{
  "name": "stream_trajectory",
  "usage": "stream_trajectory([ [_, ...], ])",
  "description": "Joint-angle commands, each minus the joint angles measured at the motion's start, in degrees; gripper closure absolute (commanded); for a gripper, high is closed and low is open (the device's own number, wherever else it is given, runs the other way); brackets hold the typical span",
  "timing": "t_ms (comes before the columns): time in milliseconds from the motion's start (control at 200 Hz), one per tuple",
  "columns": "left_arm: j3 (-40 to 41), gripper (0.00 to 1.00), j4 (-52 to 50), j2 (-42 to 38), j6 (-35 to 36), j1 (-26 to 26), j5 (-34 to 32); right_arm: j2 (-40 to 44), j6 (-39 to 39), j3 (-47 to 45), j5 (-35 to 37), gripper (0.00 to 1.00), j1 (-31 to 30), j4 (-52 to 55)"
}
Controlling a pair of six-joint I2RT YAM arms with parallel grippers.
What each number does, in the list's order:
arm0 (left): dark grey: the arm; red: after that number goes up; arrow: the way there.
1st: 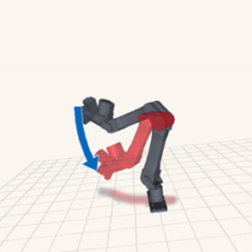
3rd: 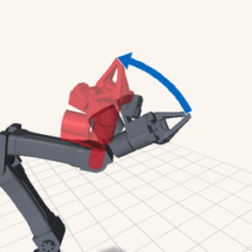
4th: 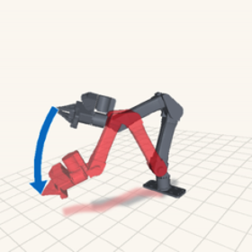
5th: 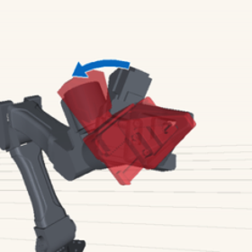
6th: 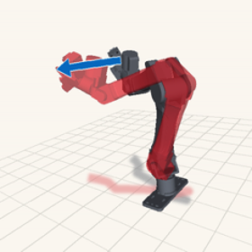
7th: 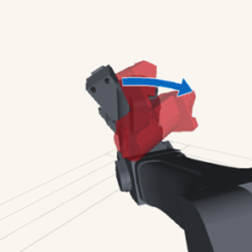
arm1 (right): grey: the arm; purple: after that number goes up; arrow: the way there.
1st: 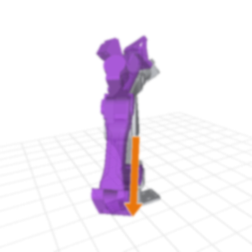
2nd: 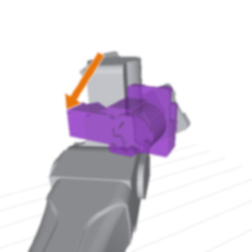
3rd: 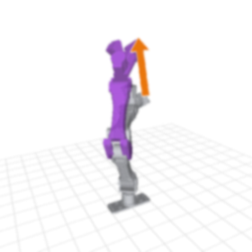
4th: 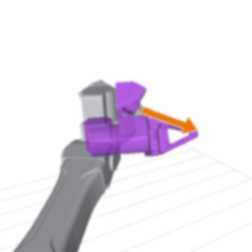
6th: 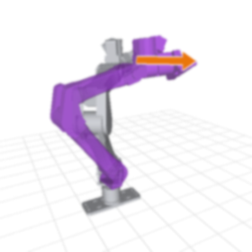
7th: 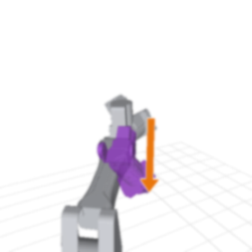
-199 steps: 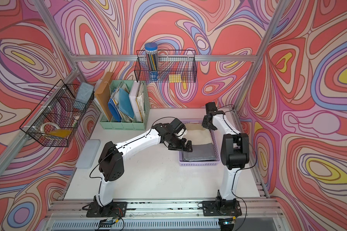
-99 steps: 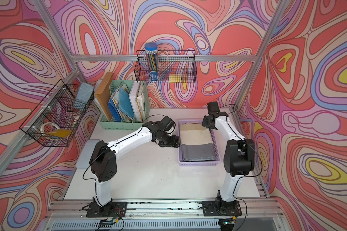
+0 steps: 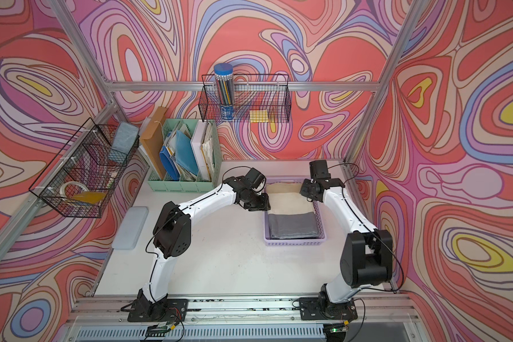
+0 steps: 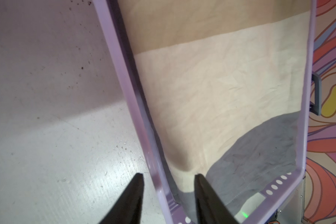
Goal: Put the folded pillowcase in the basket
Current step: Move the basket to the center of the board.
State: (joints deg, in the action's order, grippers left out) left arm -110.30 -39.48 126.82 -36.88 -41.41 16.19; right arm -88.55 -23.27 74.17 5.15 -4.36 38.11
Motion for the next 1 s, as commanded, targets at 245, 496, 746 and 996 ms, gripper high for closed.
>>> stream_trajectory([
  [245, -3.4, 0.99, -3.3, 4.1, 0.5, -0.1, -0.2, 5.8, 1.0, 2.0, 4.3, 0.80, 0.0, 3.8],
  [496, -2.6, 1.00, -7.8, -0.3, 3.6, 0.8, -3.0, 5.7, 0.8, 1.8, 3.6, 0.80, -0.1, 3.7],
  [746, 16.5, 1.00, -6.5, -14.8, 4.0, 6.3, -7.7, 4.8, -0.7, -0.1, -0.4, 0.80, -0.1, 1.5],
  [996, 30.4, 1.00, -5.7, -26.6, 4.8, 12.7, -8.9, 3.8, -0.9, -0.3, -1.9, 0.80, 0.0, 1.0],
])
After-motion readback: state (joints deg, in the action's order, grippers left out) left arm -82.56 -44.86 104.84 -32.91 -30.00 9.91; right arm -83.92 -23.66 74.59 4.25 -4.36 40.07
